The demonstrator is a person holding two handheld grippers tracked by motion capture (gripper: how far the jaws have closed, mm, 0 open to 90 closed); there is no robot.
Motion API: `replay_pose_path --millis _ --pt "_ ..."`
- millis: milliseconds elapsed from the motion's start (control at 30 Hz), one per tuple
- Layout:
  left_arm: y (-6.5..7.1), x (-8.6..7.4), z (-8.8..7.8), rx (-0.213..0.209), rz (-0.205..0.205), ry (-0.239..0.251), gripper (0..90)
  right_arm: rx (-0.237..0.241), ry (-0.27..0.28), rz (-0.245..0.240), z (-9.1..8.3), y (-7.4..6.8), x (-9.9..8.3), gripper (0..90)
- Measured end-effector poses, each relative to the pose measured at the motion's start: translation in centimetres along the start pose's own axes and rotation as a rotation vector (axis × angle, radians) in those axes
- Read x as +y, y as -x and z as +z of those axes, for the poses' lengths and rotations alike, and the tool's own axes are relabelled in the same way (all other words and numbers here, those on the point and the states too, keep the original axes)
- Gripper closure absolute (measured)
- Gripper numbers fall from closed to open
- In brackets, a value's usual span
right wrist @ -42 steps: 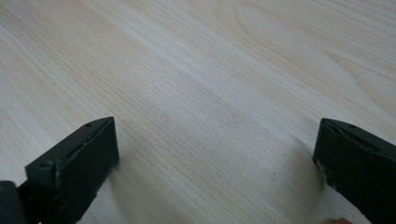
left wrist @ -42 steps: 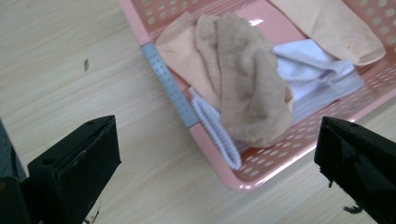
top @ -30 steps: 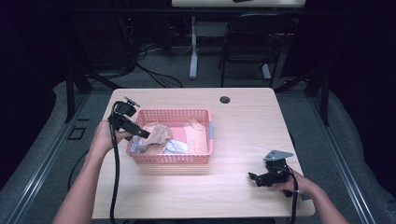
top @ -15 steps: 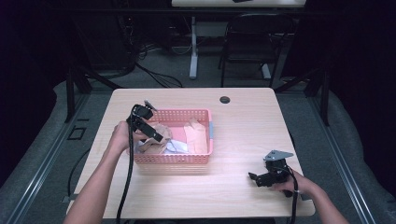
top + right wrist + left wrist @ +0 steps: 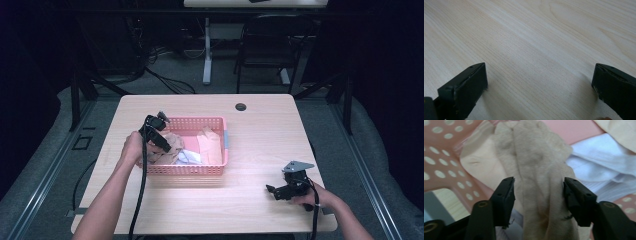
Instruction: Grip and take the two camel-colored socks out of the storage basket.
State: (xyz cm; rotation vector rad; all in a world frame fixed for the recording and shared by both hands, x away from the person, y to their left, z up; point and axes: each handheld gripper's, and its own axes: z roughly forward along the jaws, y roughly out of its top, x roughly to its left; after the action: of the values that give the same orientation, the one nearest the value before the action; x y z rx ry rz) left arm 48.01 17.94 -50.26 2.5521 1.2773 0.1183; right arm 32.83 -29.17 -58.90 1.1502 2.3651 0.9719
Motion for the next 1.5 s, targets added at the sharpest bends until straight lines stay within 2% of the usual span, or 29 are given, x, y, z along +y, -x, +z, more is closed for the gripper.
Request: replay_pose_path --millis 133,267,367,467,567,667,767,900,1033,1267,1433,1500 --pt "-0.4 -0.1 0.1 0.027 -0.014 0.008 52.2 0.001 0.0 -0.001 0.0 0.0 0.0 0.0" --pt "-0.6 0.0 0.4 0.024 -0.021 -0.011 57.2 -0.001 0.001 -0.001 0.0 0.0 0.0 0.0" --pt "-0.5 0.3 1.1 0.006 -0.016 -0.034 60.4 0.0 0.0 0.0 0.0 0.0 0.0 0.0" --pt "-0.2 0.5 1.6 -0.033 -0.003 -0.053 74.8 0.0 0.0 0.0 0.0 0.0 0.0 0.0" --pt "0.1 0.7 1.5 -0.04 0.014 -0.056 84.6 0.0 0.001 0.0 0.0 0.0 0.0 0.0" --pt "0.2 0.8 0.6 -0.049 0.022 -0.038 85.6 0.0 0.001 -0.001 0.0 0.0 0.0 0.0" --pt "0.3 0.8 -0.4 -0.033 0.036 -0.014 85.7 0.0 0.001 -0.001 0.0 0.0 0.0 0.0" --pt "0.3 0.8 -1.6 -0.036 0.035 0.027 85.8 0.002 0.003 -0.004 0.0 0.0 0.0 0.0" --pt "0.6 1.0 -2.7 -0.028 0.05 0.043 85.8 0.002 0.007 0.002 0.0 0.0 0.0 0.0" --pt "0.7 1.0 -3.6 -0.048 0.049 0.051 85.7 0.001 0.002 -0.002 0.0 0.0 0.0 0.0" --pt "0.4 0.7 -5.1 -0.053 0.054 0.092 85.7 -0.001 0.002 -0.001 0.0 0.0 0.0 0.0" --pt "0.4 0.7 -5.3 -0.053 0.055 0.089 85.7 -0.001 0.001 0.0 0.0 0.0 0.0 0.0"
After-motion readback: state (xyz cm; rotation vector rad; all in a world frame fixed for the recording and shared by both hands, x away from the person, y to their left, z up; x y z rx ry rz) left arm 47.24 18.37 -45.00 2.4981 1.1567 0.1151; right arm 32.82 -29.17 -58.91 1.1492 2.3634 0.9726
